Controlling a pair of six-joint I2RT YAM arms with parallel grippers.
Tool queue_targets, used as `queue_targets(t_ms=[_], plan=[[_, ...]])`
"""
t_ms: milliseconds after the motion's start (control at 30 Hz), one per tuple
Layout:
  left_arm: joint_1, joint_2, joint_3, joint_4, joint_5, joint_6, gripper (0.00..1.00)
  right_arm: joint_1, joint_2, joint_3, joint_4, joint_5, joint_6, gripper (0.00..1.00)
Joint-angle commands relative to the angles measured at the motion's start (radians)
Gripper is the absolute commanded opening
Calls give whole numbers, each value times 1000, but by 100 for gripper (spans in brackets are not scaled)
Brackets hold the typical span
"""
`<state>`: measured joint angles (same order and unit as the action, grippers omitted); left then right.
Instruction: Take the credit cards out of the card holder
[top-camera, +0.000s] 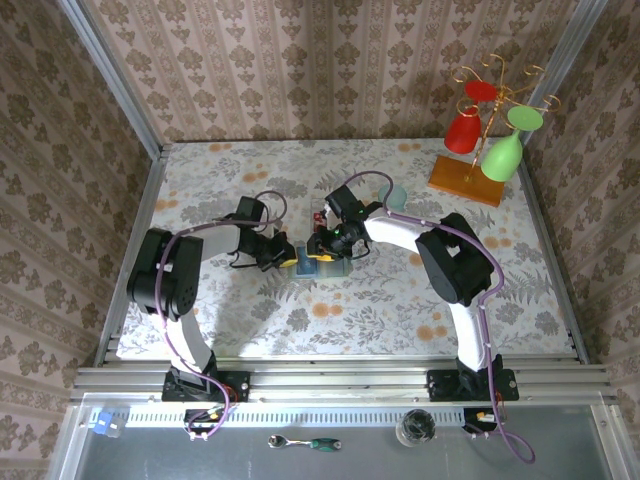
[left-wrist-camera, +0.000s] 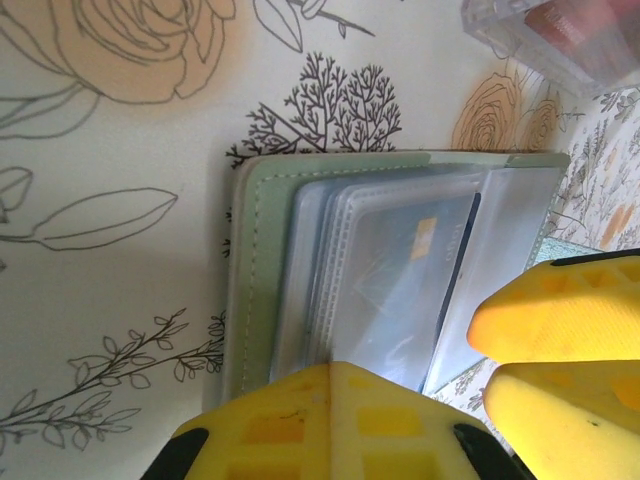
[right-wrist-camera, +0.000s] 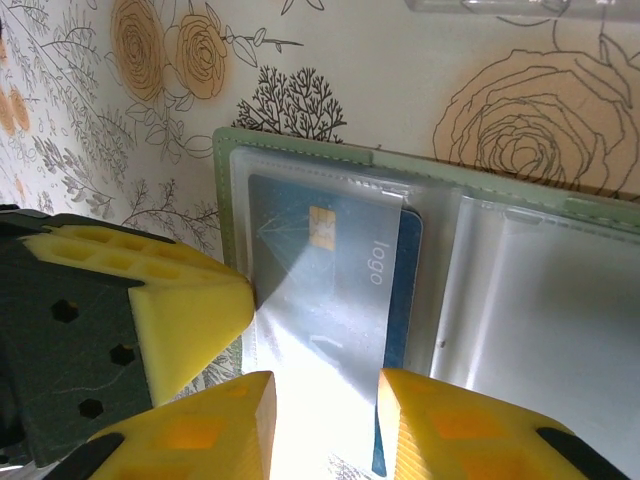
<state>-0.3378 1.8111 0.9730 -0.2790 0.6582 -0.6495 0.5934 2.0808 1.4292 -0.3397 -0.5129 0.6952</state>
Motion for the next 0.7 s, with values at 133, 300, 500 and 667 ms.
queue_targets(t_ms=[133, 300, 500, 667], plan=[[14, 19, -26, -10, -8, 24, 5, -4, 23, 3, 8, -31, 13, 32], [15, 18, -24, -11, -8, 25, 5, -4, 30, 4, 18, -40, 17, 30], [17, 17, -26, -10, -8, 25, 5, -4, 50, 12, 28, -59, 20, 30], [17, 18, -29, -10, -8, 24, 5, -4, 54, 10, 63, -91, 29, 24]])
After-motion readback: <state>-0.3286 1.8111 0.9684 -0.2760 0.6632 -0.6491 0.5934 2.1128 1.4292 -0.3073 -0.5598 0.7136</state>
